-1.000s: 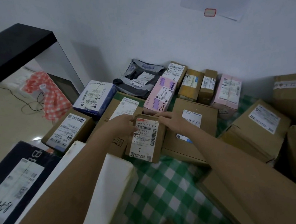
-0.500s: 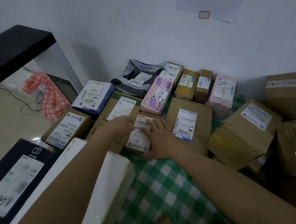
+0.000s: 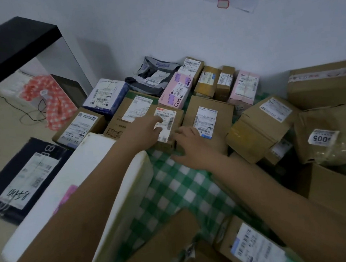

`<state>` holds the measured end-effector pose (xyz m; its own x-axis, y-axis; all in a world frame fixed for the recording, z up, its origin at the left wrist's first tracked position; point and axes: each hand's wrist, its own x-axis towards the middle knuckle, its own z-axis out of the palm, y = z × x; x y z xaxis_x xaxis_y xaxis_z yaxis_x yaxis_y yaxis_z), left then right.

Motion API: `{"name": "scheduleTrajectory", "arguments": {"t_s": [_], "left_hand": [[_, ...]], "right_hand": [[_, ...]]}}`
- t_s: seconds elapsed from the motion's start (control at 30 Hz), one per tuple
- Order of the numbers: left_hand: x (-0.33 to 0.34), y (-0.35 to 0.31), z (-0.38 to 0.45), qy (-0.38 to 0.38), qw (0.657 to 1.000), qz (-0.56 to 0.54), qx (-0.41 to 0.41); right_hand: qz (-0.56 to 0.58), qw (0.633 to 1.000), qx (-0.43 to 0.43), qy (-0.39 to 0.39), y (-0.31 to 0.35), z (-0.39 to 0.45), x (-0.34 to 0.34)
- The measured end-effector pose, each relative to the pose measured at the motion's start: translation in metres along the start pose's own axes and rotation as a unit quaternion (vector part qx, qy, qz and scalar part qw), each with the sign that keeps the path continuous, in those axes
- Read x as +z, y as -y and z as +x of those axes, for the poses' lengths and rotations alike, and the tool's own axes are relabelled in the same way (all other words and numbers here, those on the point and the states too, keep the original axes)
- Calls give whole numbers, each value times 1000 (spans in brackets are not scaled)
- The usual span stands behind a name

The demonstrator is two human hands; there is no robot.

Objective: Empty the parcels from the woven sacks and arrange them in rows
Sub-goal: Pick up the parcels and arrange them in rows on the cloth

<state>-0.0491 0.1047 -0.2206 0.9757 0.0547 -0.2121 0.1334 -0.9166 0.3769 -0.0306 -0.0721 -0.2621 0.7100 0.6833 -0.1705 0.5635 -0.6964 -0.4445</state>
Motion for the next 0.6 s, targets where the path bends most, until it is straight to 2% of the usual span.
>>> {"name": "scheduleTrajectory", "arguments": {"t_s": [0.13,0.27,0.37,0.43,0.53,0.6], "left_hand": [[16,-11,-43,-116,985,2,131],[40,-16,-94,-122,978,-28,168],[59,-15,-127,-69,987,-41,138],[68,-12,-140,-10,995,-41,88],[81,-12,-157,102,994,-30,-8],[90,-10,-165,179,981,-39,-65]], "right_hand": [[7,997,-40,65,7,-63,2],[-26,973,-63,222,15,-111,34],[-85,949,-63,297,19,-124,61],[-84,956,-70,272,18,-124,75],[11,972,-45,232,5,-126,78],[117,972,4,203,-9,-127,67]]}}
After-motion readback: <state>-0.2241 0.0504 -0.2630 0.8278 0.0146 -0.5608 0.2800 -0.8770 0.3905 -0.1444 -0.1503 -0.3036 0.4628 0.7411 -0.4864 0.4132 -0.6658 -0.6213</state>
